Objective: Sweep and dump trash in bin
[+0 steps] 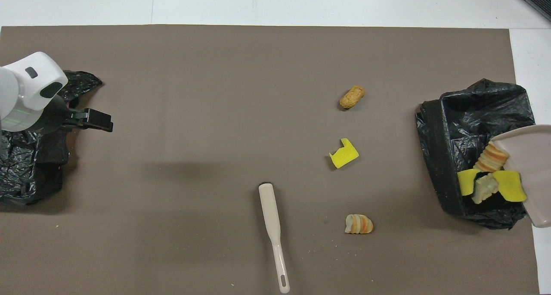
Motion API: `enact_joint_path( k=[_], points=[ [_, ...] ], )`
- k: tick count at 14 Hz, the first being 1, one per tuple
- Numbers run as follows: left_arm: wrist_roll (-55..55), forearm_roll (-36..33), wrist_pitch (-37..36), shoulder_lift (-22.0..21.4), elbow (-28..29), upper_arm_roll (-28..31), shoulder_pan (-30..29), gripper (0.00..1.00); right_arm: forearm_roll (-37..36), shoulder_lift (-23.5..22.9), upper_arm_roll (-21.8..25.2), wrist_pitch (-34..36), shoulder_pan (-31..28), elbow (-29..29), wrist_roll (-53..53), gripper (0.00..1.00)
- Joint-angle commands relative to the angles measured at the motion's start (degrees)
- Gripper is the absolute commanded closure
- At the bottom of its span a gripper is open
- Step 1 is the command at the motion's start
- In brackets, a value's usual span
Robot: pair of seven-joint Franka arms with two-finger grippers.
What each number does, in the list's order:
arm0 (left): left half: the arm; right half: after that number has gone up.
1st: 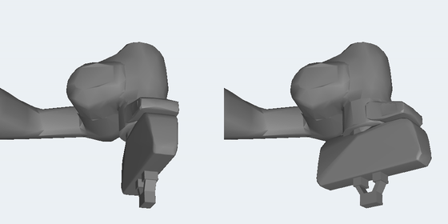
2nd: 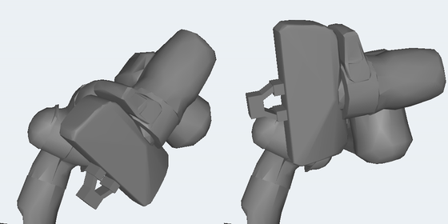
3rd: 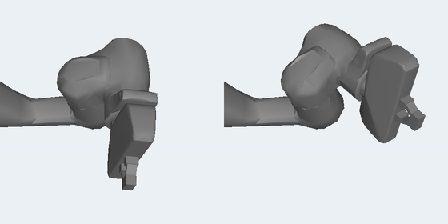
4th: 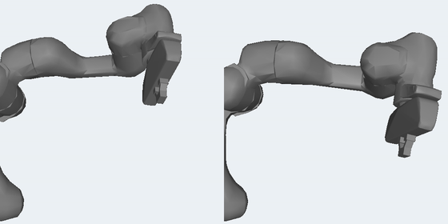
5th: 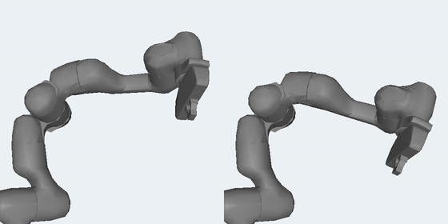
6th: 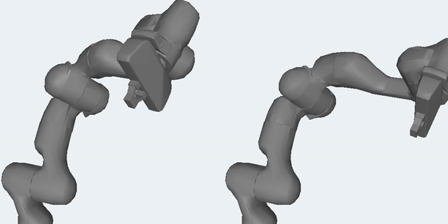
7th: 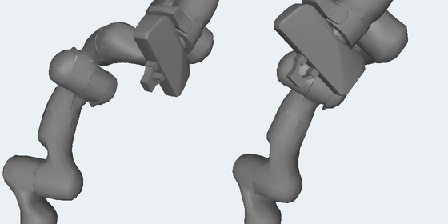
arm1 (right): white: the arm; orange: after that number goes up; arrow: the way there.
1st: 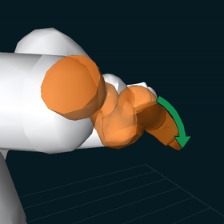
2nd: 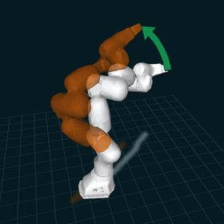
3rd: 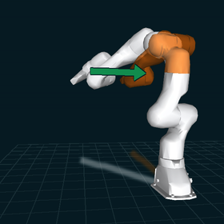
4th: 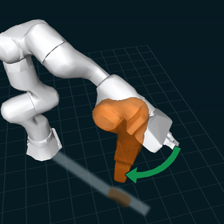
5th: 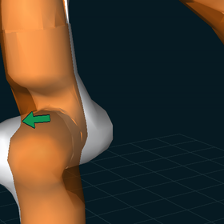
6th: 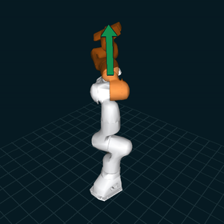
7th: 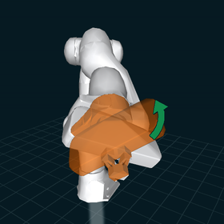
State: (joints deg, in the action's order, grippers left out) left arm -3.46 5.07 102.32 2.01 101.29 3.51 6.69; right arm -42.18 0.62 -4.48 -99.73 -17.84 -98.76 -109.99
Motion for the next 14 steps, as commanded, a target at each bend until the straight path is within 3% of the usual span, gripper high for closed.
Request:
enact_joint_path(
  k=[1, 8, 14],
  points=[
    [-0.8, -5.2, -8.0, 0.5, -6.6, -0.3, 0.3, 0.00, -2.9, 3.2, -0.1, 0.8, -0.2, -1.6, 1.1, 1.00],
    [-1.3, -5.2, -8.7, -1.1, -5.5, -0.3, 0.5, 0.00, -2.4, 3.3, -1.1, 2.8, 3.2, 0.1, 5.9, 1.00],
    [-0.8, -5.1, -8.8, -1.3, -5.8, -0.4, 0.8, 0.00, 7.9, 3.0, -1.9, 4.5, 9.0, 0.6, 29.1, 1.00]
  ],
)
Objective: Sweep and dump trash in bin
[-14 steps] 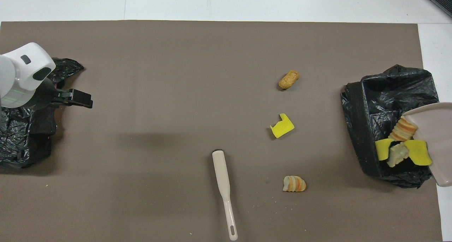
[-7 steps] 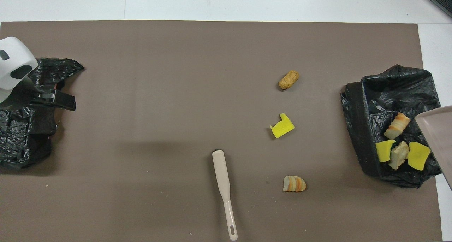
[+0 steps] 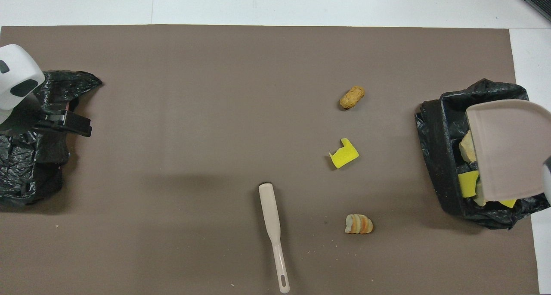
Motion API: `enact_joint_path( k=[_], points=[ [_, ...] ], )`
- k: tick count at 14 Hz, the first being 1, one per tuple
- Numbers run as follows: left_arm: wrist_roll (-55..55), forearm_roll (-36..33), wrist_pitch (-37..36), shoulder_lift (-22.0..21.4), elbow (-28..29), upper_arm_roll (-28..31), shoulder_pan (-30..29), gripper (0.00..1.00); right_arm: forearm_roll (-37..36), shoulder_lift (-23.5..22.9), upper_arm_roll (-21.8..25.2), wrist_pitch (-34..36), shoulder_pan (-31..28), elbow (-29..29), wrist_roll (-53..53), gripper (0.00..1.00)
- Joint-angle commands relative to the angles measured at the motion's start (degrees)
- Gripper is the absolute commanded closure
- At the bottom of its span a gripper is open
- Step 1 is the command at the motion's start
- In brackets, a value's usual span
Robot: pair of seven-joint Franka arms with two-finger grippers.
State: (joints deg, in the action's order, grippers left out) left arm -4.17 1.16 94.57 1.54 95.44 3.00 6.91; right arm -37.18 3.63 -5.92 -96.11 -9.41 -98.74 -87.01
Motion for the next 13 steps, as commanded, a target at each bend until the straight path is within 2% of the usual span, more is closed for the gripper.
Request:
enact_joint_path(
  k=[1, 3, 5, 7, 9, 13],
  points=[
    [-0.2, -1.2, -1.2, -0.9, 0.1, 0.1, 0.5, 0.00, 5.4, -0.2, -0.7, 0.9, 1.8, 0.7, 11.0, 1.00],
    [-0.2, -1.2, -1.3, -0.9, -0.1, 0.1, 0.5, 0.00, 10.2, -1.7, -0.8, 2.8, 4.8, 2.6, 23.4, 1.00],
    [0.0, -1.2, -1.1, -0.9, -0.1, 0.1, 0.5, 0.00, 15.1, -5.7, -0.8, 5.0, 8.9, 6.7, 36.5, 1.00],
    [0.0, -1.2, -1.1, -0.9, -0.1, 0.1, 0.5, 0.00, 20.6, -9.0, -0.7, 4.4, 11.5, 8.8, 50.7, 1.00],
    [0.1, -1.2, -1.0, -0.8, -0.2, 0.1, 0.5, 0.00, 24.7, -13.6, -0.9, 3.3, 13.9, 13.5, 62.2, 1.00],
    [0.3, -1.1, -1.2, -0.9, 0.0, 0.0, 0.5, 0.00, 26.0, -24.6, -0.9, -0.2, 21.0, 23.7, 82.7, 1.00]
  ],
)
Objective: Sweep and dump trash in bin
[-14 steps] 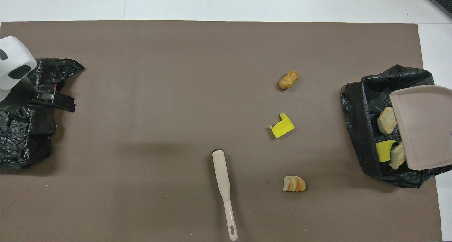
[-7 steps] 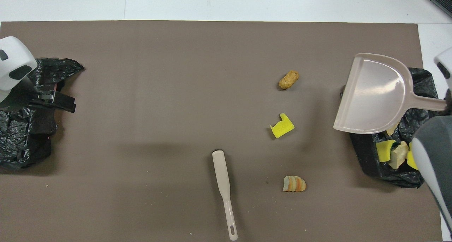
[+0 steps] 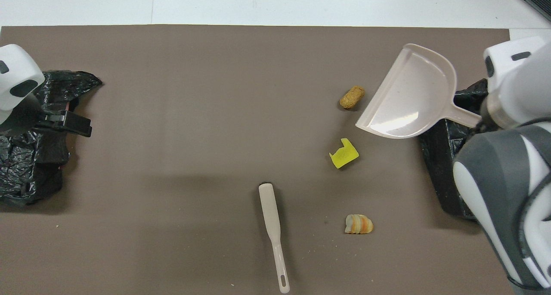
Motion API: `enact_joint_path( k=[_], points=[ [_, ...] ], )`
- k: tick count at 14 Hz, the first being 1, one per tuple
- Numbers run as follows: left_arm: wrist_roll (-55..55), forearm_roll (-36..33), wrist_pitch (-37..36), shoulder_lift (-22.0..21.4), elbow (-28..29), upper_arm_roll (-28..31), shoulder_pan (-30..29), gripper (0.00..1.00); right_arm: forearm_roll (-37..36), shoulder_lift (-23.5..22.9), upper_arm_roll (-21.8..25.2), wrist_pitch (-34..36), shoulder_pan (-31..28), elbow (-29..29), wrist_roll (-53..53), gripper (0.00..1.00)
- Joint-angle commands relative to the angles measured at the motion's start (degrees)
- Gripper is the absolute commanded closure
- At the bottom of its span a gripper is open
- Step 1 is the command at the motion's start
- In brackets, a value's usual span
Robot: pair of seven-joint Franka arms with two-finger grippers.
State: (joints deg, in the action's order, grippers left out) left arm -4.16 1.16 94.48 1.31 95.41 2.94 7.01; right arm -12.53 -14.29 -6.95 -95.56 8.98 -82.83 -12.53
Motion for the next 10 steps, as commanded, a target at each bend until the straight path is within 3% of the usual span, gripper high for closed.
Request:
enact_joint_path(
  k=[1, 5, 10],
  points=[
    [0.4, -1.1, -1.2, -0.6, 0.0, 0.0, 0.4, 0.00, 1.5, -8.7, 0.0, -2.5, 4.0, 9.4, 12.0, 1.00],
    [0.1, -1.1, -1.2, -1.1, 0.5, 0.0, 0.5, 0.00, 2.5, -19.6, -1.2, -5.0, 9.3, 19.6, 28.8, 1.00],
    [-0.3, -1.1, -2.1, -1.4, 0.7, 0.0, 0.5, 0.00, 2.6, -30.9, -1.7, -12.0, 14.3, 27.7, 41.7, 1.00]
  ],
)
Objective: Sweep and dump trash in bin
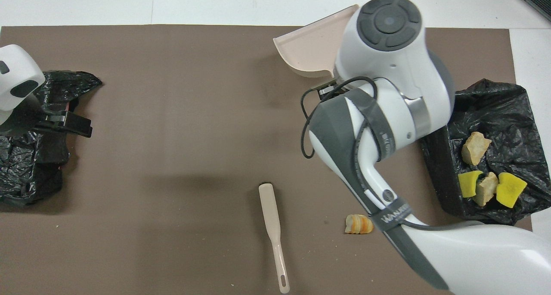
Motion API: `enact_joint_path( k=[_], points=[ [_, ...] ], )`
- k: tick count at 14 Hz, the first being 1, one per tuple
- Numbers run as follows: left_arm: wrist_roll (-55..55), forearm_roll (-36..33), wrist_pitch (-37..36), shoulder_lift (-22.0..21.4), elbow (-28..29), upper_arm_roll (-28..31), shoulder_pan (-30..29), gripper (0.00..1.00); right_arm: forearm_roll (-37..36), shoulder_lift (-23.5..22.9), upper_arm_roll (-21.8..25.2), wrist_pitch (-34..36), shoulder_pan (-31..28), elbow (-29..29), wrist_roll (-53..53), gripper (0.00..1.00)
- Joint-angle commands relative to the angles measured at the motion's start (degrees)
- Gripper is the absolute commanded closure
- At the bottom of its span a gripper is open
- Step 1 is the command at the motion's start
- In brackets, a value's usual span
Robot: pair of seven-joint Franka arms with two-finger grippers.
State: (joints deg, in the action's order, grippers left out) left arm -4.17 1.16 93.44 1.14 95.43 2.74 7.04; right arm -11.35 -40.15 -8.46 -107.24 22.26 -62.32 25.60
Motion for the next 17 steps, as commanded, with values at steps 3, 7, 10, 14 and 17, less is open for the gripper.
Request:
enact_joint_path(
  k=[3, 7, 10, 14, 17],
  points=[
    [-0.2, -1.1, -1.1, -1.3, 0.9, 0.2, 0.4, 0.00, 1.5, -6.2, -0.4, -1.8, 3.5, 8.1, 9.4, 1.00],
    [-0.2, -1.1, -0.6, -2.0, 2.2, 0.1, 0.5, 0.00, 5.8, -5.4, -2.6, -1.3, 3.5, 5.9, 13.0, 1.00],
    [0.0, -1.0, -0.2, -1.9, 2.1, 0.0, 1.3, 0.00, 7.4, -4.5, -2.6, -1.2, 3.8, 4.3, 13.0, 1.00],
    [0.5, -0.5, 0.1, -1.9, 2.1, 0.0, 2.7, 0.00, 7.4, 0.3, -2.6, -1.8, 3.6, -4.6, 12.0, 1.00],
    [0.4, -0.3, 0.9, -1.6, 2.0, 0.0, 3.9, 0.00, 7.5, 2.0, -2.6, -1.9, 3.5, -7.7, 12.0, 1.00]
  ],
)
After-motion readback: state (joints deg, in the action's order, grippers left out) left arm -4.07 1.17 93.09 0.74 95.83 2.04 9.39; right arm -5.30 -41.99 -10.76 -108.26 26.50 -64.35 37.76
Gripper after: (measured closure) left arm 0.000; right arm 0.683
